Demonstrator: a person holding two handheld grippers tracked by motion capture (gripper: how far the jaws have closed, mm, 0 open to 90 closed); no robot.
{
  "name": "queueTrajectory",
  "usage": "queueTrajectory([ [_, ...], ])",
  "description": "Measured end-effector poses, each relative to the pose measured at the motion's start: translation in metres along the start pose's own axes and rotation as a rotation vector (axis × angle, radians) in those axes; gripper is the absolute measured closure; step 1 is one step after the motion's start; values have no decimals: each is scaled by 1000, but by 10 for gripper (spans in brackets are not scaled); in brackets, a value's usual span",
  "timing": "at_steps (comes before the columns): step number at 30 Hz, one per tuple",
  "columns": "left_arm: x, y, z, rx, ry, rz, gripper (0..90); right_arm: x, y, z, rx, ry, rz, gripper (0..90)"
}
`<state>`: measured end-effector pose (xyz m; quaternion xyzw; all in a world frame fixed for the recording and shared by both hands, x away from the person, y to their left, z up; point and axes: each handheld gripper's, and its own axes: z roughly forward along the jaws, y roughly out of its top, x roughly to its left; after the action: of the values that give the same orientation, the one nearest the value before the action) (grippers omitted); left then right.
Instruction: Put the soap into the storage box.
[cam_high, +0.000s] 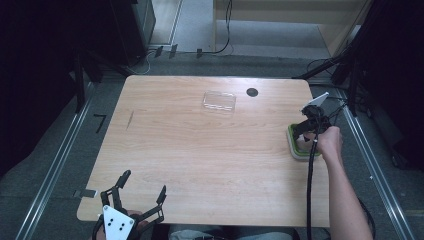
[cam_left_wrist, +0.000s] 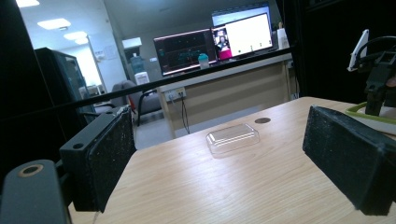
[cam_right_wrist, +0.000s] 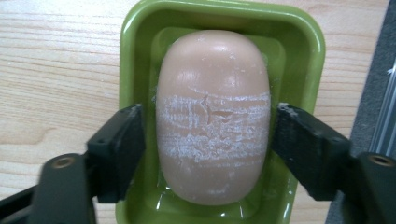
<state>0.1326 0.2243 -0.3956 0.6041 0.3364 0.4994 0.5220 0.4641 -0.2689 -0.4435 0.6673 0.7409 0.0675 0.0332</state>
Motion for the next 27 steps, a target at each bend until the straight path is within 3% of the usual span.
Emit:
queueTrajectory([
  [13, 1, 0, -1, -7, -4, -4, 99, 12, -16, -22, -29, 22, -55, 143],
  [27, -1, 0, 1, -7, -14, 2, 99, 29, -51, -39, -22, 13, -190, 103],
])
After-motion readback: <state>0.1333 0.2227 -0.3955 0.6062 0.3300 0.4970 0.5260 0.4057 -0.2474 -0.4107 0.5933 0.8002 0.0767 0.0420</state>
